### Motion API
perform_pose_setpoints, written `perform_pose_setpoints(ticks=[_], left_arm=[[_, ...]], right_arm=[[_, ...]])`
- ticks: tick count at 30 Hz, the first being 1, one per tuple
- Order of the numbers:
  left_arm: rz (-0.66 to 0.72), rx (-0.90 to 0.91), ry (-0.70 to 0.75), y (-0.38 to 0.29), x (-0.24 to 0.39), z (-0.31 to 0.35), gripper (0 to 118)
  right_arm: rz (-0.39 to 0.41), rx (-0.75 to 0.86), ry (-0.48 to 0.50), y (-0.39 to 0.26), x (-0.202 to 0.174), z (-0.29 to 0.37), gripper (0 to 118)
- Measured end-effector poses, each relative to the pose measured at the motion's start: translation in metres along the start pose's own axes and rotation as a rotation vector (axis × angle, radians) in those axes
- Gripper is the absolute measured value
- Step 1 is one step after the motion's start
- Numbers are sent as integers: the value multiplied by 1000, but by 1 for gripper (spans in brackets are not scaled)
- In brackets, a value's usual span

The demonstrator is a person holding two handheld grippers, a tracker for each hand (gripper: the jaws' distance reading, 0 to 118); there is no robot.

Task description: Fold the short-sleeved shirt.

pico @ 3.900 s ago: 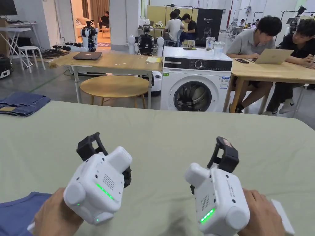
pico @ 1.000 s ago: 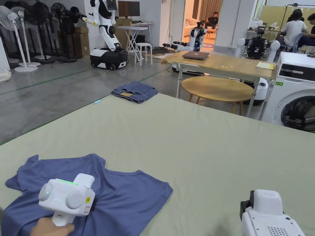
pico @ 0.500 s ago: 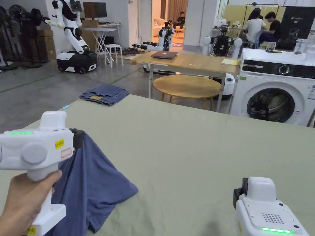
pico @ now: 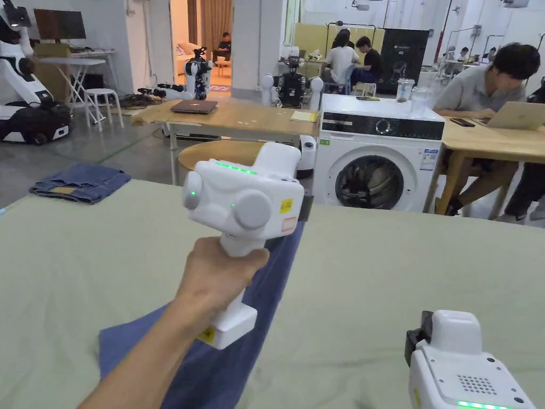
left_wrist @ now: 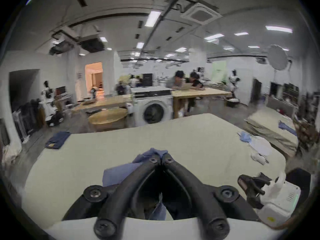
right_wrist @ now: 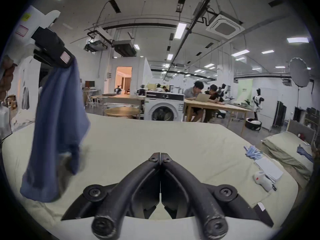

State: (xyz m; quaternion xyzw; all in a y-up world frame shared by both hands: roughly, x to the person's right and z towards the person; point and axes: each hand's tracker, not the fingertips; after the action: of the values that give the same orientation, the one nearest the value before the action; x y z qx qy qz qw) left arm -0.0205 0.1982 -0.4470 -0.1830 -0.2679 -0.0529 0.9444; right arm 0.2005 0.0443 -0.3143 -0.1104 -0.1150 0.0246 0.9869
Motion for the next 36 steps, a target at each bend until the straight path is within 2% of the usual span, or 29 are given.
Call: perform_pose_setpoints(ticks=[6,10,15,17,18,19,20,22,26,27,28,30,31,32,36], left_arm=[[23,-90,-189,-40,85,-61,0],[26,-128,-316,-80,125,-68,0],[30,-196,-388,-116,145,-68,0],[85,-207,-418,-121,138,-64,16],[104,-197,-422,-122,133,-61,46],[127,-193,-419,-121,125,-56,68],[146,-168,-387,-119,118,-50,62],[167,-108,-333,-116,99,-35,67],[179,-73,-184,-118,63,-8,66],[176,-68,-148,-121,55,-2,59],[175,-52,-115,-127,46,6,46],[173,-67,-32,-138,29,17,12],[175,-75,17,-147,21,22,4],[175,-86,51,-154,14,26,0],[203,-132,179,-190,-18,42,0]], right_arm=[[2,-15,-104,-8,48,10,0],[-1,-33,-138,-17,69,15,0],[-16,-60,-160,-25,78,17,0],[-25,-65,-152,-26,78,18,0],[-25,-66,-151,-26,76,18,0],[-25,-69,-151,-25,73,18,0],[-25,-69,-142,-25,71,19,0],[-28,-69,-123,-22,64,20,0],[-17,-55,-84,-15,48,21,0],[-11,-54,-77,-14,44,21,0],[-6,-58,-65,-13,39,20,0],[-15,-60,-36,-12,32,19,0],[-16,-63,-31,-12,27,18,0],[-16,-67,-29,-12,24,18,0],[-24,-86,8,-16,11,13,0]])
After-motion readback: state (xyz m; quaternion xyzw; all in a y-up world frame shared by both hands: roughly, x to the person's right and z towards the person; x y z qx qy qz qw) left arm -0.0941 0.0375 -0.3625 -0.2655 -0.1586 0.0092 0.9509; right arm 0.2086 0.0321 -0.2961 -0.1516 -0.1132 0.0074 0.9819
